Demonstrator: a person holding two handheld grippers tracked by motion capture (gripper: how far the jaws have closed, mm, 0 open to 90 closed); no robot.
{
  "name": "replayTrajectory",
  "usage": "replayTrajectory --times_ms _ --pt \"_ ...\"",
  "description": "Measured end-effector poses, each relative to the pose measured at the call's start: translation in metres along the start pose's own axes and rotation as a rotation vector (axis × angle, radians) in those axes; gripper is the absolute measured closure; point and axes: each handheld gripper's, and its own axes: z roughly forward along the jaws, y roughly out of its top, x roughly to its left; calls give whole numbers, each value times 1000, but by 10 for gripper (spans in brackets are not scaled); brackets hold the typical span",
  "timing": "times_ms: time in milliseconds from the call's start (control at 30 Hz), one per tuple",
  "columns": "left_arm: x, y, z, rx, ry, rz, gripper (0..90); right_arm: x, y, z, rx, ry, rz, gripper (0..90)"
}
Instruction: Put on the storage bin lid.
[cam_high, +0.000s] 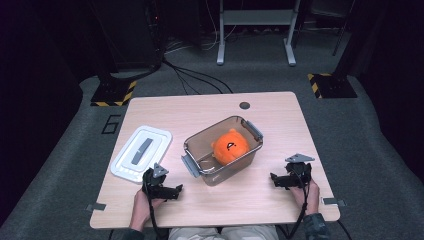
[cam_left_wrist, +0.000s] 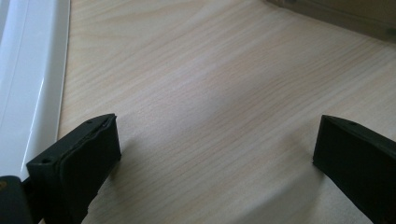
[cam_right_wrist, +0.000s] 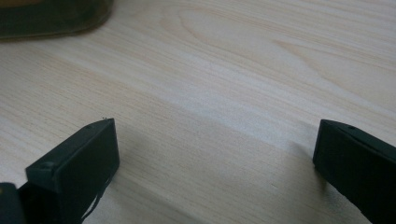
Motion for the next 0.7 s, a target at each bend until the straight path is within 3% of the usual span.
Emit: replayTrajectory --times_ms 200,700 --pt "7 3 -9 -7 -8 16 2 0 0 0 1 0 2 0" --pt "54 18 -43 -106 42 -65 2 1 0 0 3 -3 2 0"
